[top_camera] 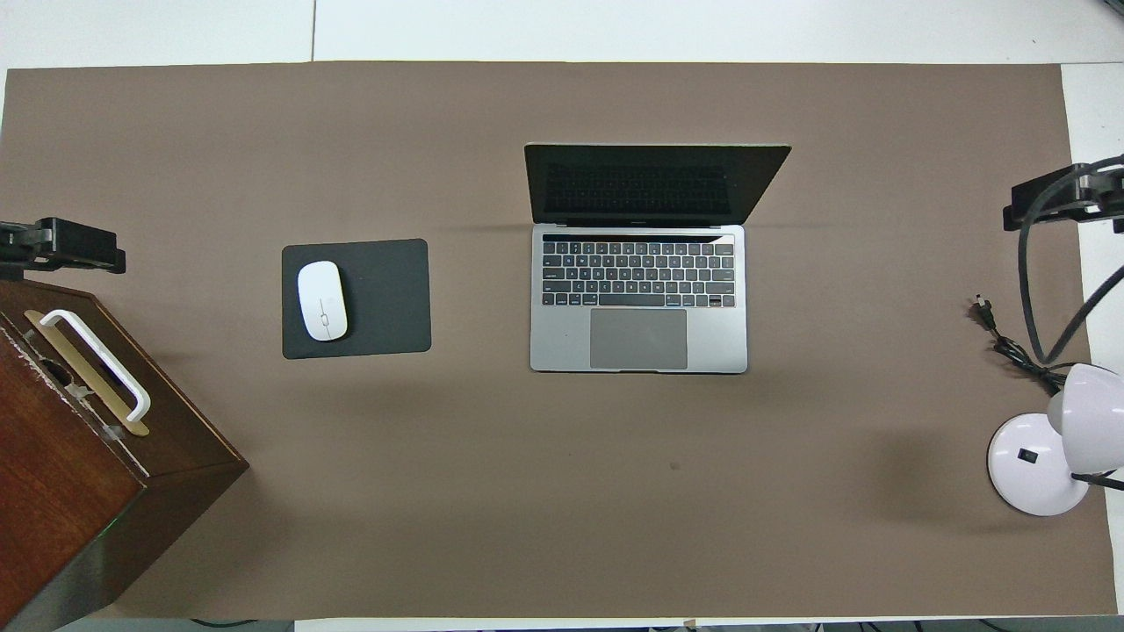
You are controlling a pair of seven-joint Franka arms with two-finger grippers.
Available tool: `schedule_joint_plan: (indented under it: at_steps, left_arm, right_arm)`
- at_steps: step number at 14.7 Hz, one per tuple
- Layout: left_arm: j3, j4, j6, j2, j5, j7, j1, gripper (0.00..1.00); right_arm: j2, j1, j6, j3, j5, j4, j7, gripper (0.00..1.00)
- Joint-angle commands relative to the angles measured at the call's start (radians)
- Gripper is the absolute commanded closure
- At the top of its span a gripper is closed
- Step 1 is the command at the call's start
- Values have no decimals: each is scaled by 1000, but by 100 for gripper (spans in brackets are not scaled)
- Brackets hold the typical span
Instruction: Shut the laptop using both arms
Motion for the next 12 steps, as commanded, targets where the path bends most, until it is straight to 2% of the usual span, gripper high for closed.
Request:
schedule_joint_plan:
  at_steps: [1, 5, 12]
  left_arm:
    - [-7, -3, 10, -10, -14, 18, 17, 0]
    - [-7, -3, 10, -9, -14, 18, 17, 0]
    - [-12, -20, 38, -12, -17, 9, -5, 0]
  right_arm:
    - [79, -18, 42, 17, -1, 80, -2, 0]
    - [162, -12, 49, 17, 3, 178, 1, 2]
    - [167, -7, 58, 18, 0, 178, 7, 1]
